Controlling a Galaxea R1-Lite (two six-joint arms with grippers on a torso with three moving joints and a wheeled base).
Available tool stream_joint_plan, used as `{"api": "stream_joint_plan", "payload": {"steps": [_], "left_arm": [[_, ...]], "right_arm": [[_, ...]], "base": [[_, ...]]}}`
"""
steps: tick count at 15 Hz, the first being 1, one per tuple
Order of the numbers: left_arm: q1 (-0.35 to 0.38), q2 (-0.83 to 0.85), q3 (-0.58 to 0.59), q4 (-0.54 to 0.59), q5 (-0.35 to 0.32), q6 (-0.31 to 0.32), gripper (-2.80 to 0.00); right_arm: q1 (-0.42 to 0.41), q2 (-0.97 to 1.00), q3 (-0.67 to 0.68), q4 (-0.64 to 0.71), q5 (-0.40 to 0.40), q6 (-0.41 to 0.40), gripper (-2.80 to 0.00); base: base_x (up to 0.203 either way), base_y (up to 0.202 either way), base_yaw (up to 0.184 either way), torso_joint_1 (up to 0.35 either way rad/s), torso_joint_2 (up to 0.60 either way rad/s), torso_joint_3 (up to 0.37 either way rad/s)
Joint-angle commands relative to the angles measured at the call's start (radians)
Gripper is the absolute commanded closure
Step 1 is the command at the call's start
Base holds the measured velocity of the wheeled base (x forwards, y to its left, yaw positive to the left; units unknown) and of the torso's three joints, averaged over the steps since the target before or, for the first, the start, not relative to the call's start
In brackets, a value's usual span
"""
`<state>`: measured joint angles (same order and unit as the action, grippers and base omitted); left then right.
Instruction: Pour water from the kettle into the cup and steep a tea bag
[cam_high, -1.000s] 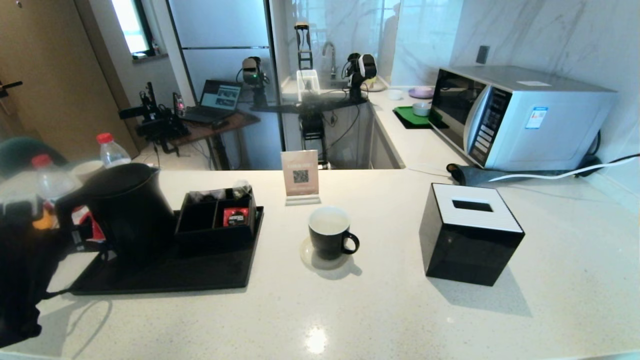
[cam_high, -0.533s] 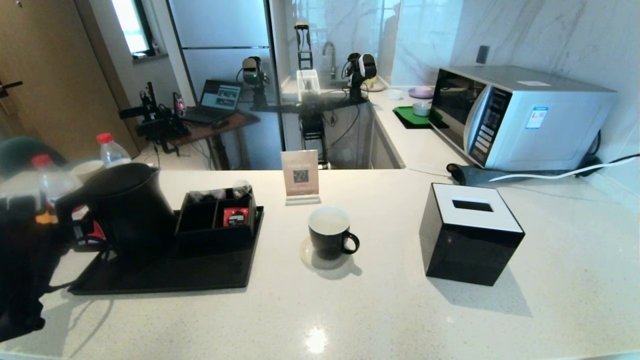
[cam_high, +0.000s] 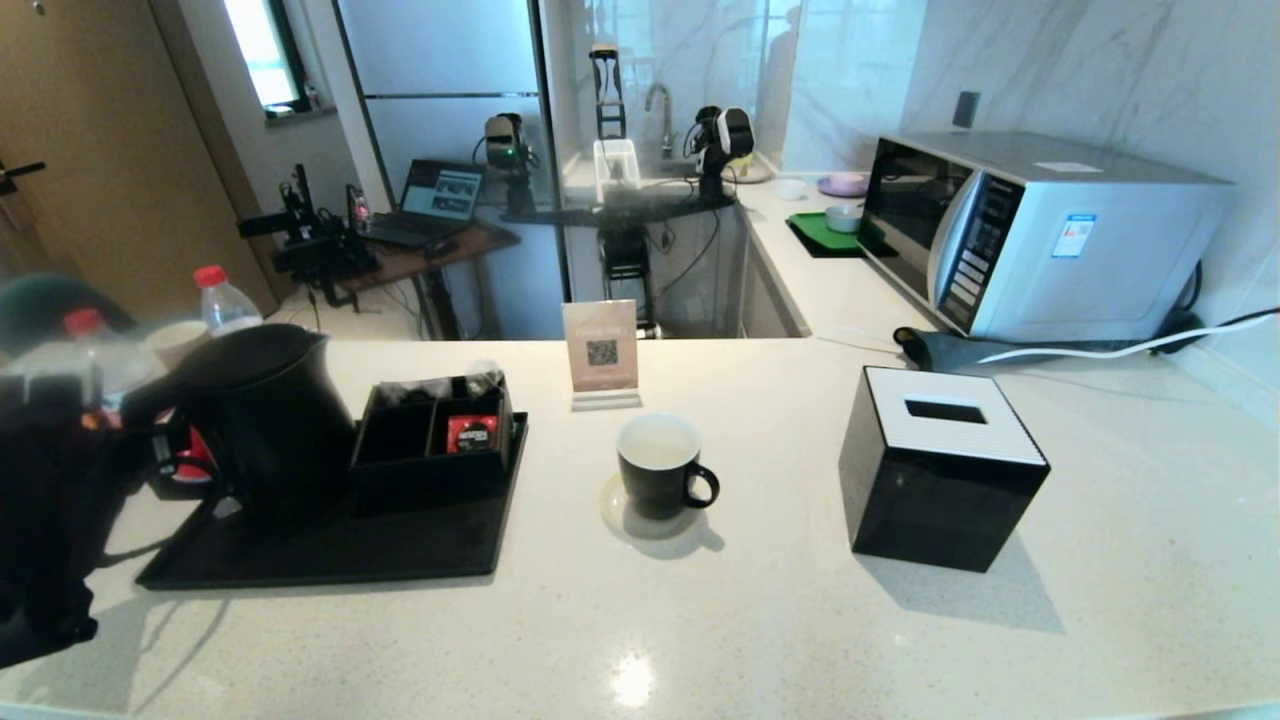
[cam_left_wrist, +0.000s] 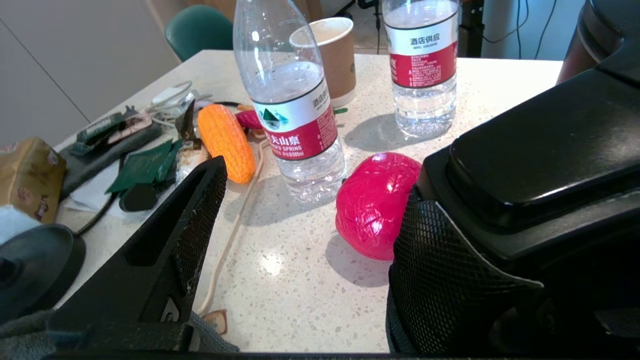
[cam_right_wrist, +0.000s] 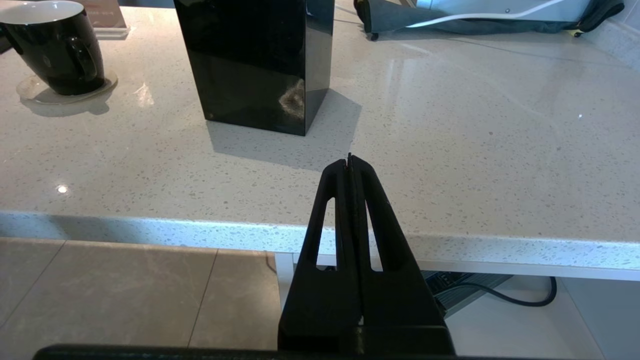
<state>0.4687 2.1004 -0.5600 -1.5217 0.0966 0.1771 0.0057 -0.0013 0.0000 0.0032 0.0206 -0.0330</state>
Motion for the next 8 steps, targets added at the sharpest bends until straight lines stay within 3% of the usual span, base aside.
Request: {"api": "stream_joint_plan", "payload": {"steps": [1,8], "left_arm": [[-0.009,0.002,-0.001,-0.048,0.000,0.012,-2.80],[-0.020,0.004,-0.012,-0.048,-0.026,0.015,-2.80]], "right_arm": [[0.000,0.001,0.000,0.000,0.001,-0.001,0.00],[0.000,0.001,0.000,0.000,0.001,-0.001,0.00]], "base": [[0.000,0.000,0.000,0.000,0.00,0.000],[0.000,0.000,0.000,0.000,0.00,0.000]]}}
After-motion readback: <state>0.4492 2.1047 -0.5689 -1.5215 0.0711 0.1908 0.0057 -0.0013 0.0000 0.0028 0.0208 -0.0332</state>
